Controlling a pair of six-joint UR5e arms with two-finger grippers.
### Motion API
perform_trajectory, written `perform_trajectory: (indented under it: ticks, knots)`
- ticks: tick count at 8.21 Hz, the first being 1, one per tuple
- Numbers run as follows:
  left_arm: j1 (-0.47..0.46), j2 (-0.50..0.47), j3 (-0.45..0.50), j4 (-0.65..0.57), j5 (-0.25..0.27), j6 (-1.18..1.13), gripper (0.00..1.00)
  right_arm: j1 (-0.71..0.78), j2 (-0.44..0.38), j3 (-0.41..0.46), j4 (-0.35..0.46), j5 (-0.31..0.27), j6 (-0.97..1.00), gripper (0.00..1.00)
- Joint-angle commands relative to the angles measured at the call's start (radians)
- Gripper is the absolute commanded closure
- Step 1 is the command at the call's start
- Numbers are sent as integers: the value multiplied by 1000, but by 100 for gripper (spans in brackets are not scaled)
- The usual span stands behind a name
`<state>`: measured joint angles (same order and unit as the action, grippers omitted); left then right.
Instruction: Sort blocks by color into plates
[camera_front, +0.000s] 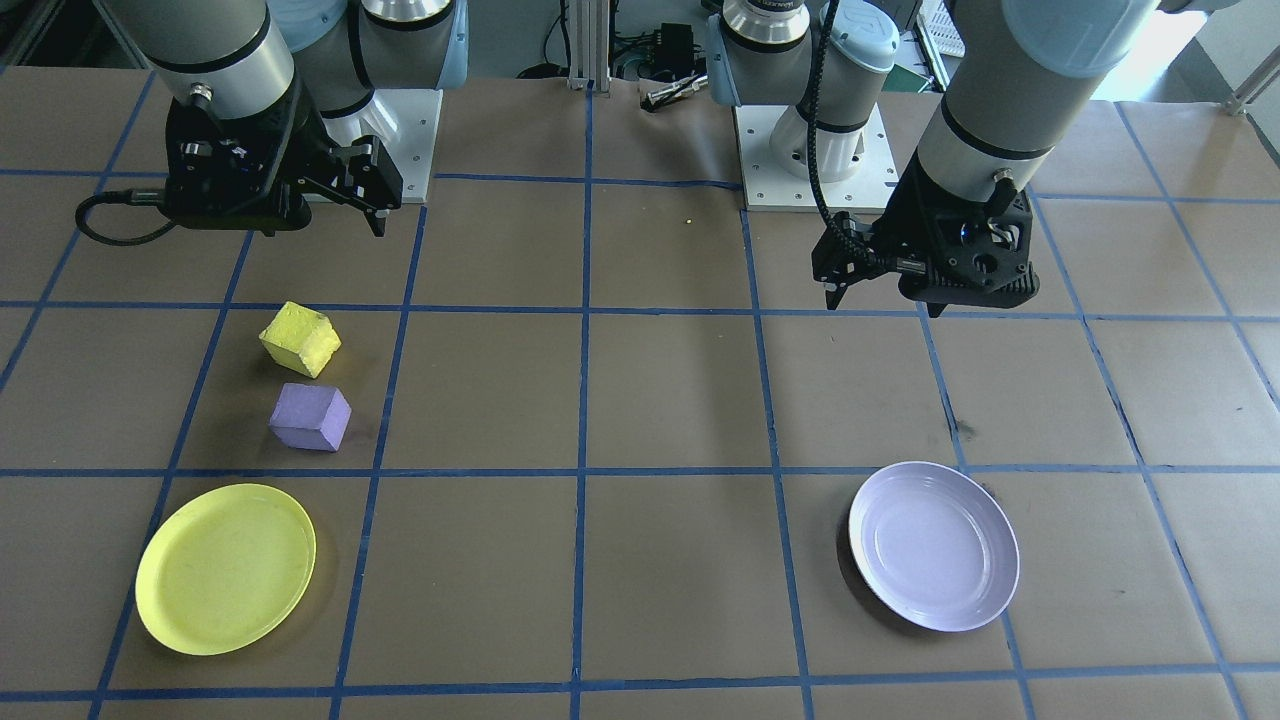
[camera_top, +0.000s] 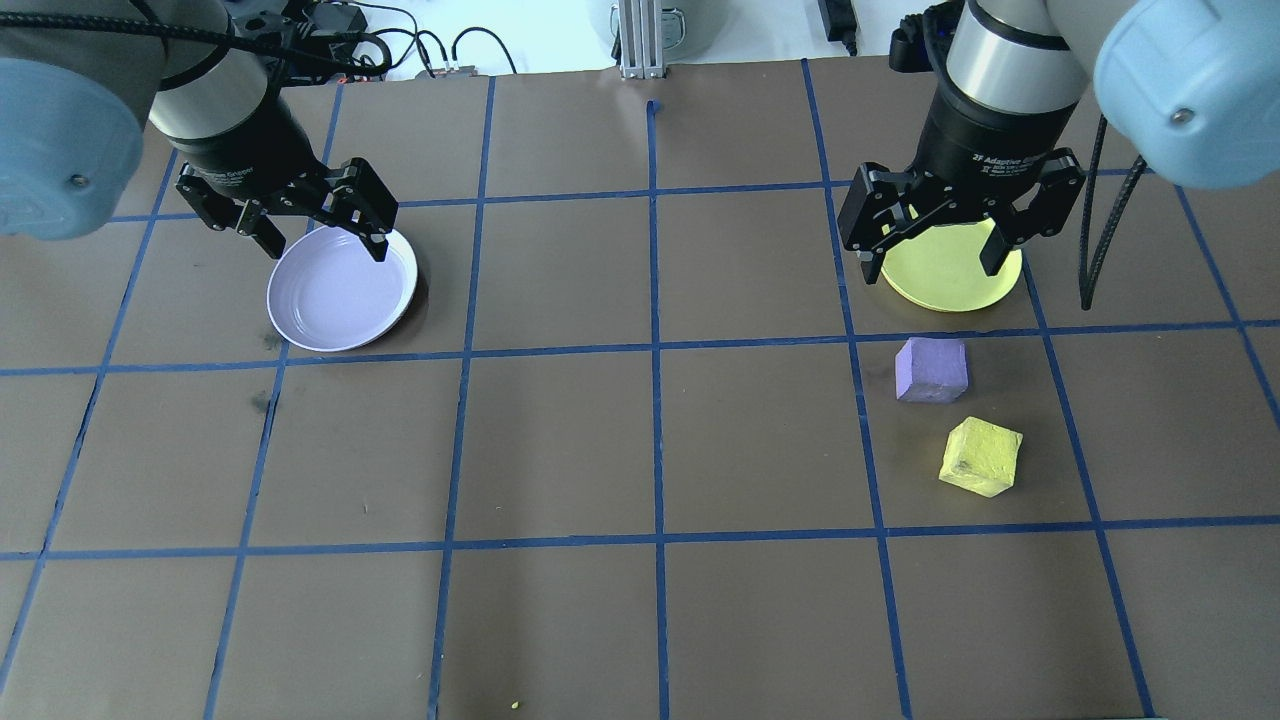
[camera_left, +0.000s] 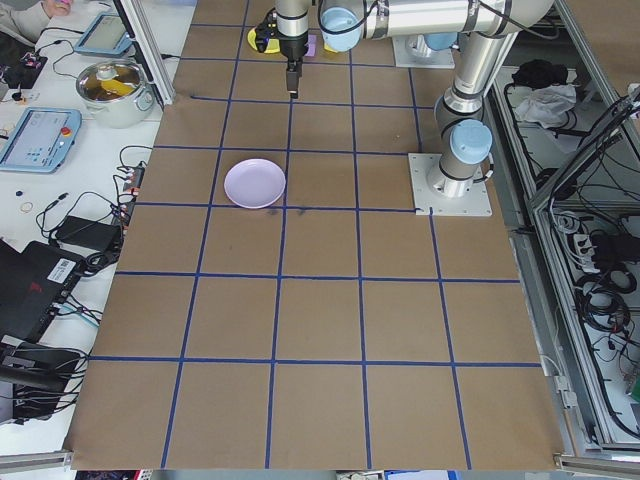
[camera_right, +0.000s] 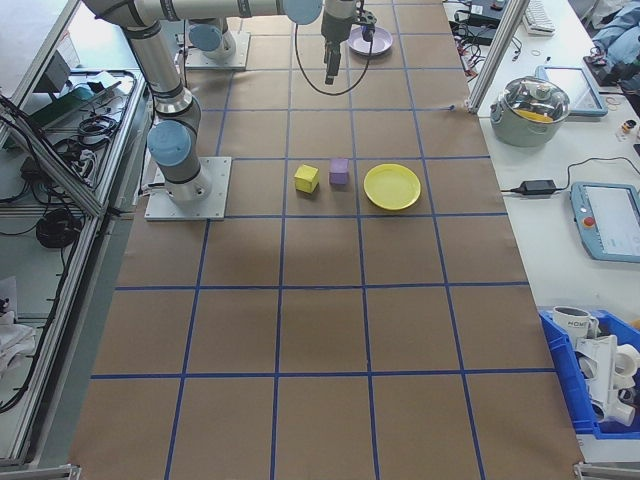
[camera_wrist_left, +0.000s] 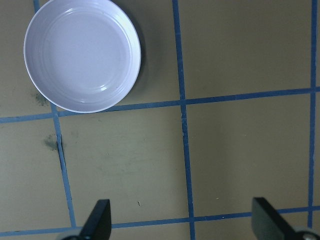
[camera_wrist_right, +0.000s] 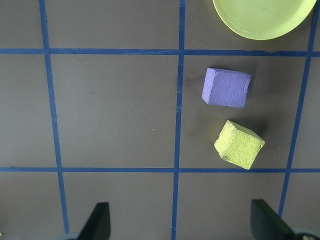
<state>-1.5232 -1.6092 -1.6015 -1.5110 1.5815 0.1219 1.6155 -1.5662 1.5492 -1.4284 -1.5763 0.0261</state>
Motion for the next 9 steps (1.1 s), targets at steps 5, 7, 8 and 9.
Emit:
perform_trajectory:
  ticks: [5, 7, 8, 9]
  knots:
    - [2, -2, 0, 0, 0, 5, 0, -38, 2, 66, -6, -13, -94, 0]
    - [2, 0, 0, 0, 0, 5, 0, -119, -12, 214, -105, -53, -207, 3]
    - [2, 0, 0, 0, 0, 4, 0, -165, -30, 311, -174, -79, -228, 5]
    - [2, -2, 0, 12, 2, 4, 0, -219, -41, 415, -285, -106, -235, 5]
